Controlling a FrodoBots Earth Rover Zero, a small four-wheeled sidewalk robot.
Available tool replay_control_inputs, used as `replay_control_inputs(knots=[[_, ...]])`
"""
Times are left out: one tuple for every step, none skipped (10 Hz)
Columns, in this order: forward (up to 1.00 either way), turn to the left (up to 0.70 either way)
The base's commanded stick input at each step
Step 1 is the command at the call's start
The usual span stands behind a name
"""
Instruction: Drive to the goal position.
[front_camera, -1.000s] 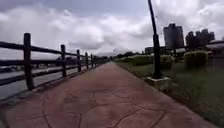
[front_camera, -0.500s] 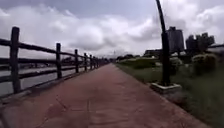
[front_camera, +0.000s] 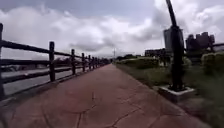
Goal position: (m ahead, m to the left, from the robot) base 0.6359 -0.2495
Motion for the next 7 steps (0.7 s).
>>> replay_control_inputs(knots=[[0.85,0.0],[0.85,0.0],[0.85,0.0],[0.85,0.0],[0.85,0.0],[0.85,0.01],[0.85,0.05]])
